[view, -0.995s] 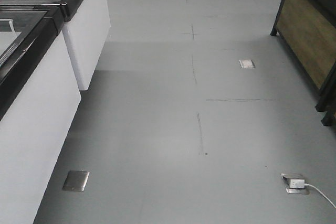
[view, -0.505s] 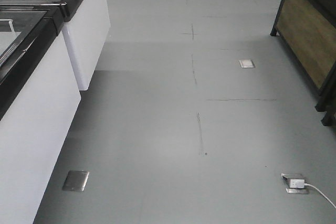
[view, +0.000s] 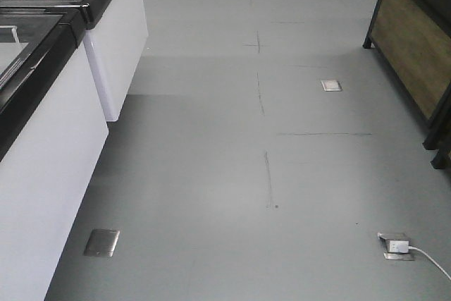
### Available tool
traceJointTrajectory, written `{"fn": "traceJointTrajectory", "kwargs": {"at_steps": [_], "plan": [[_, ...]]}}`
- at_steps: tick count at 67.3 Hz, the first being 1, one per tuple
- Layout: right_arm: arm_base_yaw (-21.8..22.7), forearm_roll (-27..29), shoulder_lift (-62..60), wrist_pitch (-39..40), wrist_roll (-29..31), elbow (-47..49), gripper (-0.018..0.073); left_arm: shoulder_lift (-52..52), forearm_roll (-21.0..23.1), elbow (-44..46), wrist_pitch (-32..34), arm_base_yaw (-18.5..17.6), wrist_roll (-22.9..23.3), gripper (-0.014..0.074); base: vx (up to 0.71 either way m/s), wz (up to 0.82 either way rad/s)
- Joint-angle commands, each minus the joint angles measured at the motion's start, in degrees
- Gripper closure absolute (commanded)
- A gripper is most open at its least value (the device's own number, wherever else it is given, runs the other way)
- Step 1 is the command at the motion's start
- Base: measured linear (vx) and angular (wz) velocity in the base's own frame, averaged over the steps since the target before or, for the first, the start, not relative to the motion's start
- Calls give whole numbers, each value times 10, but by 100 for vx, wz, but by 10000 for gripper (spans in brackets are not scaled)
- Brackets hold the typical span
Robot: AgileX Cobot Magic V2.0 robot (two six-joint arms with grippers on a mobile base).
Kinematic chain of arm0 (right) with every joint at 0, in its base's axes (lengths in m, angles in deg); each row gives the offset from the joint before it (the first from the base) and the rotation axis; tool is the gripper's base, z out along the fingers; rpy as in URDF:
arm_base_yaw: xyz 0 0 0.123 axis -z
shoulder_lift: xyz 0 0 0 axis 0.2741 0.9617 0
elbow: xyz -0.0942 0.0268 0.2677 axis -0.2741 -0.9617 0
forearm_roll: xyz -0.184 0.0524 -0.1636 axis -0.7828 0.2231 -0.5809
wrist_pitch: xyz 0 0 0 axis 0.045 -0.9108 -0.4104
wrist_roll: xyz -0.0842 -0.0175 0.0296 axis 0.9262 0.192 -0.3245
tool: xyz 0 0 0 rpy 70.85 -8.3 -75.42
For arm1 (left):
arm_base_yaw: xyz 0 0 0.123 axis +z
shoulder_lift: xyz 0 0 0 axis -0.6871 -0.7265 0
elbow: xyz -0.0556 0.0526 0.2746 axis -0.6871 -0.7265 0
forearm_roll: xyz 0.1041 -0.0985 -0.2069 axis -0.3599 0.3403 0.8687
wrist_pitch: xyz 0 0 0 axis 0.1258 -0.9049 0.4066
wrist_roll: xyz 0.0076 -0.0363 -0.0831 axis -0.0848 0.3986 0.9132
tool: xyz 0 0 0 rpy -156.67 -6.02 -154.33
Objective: Left arm holds basket, right arm returns cookies
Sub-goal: 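Lift the light-blue basket by its handle with the left gripper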
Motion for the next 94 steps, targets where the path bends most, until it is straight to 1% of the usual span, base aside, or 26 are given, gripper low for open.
{"fn": "traceJointTrajectory", "kwargs": {"at_steps": [1, 5, 10, 18, 25, 26, 29, 32, 45, 53, 58, 63, 69, 75, 81, 87, 93, 94], "plan": [[0, -1, -4, 42, 3, -2, 563, 12, 79, 19, -13, -10, -9, 6, 0, 0], [0, -1, -4, 42, 3, -2, 563, 1, 77, 28, -17, -15, -11, 19, 0, 0], [0, -1, -4, 42, 3, -2, 563, -16, 78, 50, -29, -21, -11, 66, 0, 0], [0, -1, -4, 42, 3, -2, 563, -44, 78, 95, -48, -21, -11, 195, 0, 0], [0, -1, -4, 42, 3, -2, 563, -48, 78, 113, -49, -20, -11, 372, 0, 0], [0, -1, -4, 42, 3, -2, 563, -48, 78, 114, -48, -19, -11, 416, 0, 0], [0, -1, -4, 42, 3, -2, 563, -47, 77, 115, -47, -19, -11, 493, 0, 0], [0, -1, -4, 42, 3, -2, 563, -47, 77, 115, -48, -19, -11, 601, 0, 0], [0, -1, -4, 42, 3, -2, 563, -45, 79, 128, -76, -19, -5, 604, 0, 0], [0, -1, -4, 42, 3, -2, 563, -30, 79, 157, -76, -20, 17, 604, 0, 0], [0, -1, -4, 42, 3, -2, 563, -15, 79, 189, -84, -22, 17, 604, 0, 0], [0, -1, -4, 42, 3, -2, 563, 2, 79, 215, -88, -28, 10, 604, 0, 0], [0, -1, -4, 42, 3, -2, 563, 25, 79, 234, -94, -42, 13, 604, 0, 0], [0, -1, -4, 43, 3, -2, 563, 51, 79, 235, -97, -74, 21, 604, 0, 0], [0, -1, -4, 43, 3, -2, 563, 70, 75, 235, -104, -120, 19, 604, 0, 0], [0, -1, -4, 43, 3, -2, 563, 83, 65, 235, -115, -180, 18, 604, 0, 0], [0, -1, -4, 43, 3, -2, 563, 99, 35, 229, -125, -239, 18, 604, 0, 0], [0, -1, -4, 43, 3, -2, 563, 102, 30, 226, -126, -255, 18, 604, 0, 0]]}}
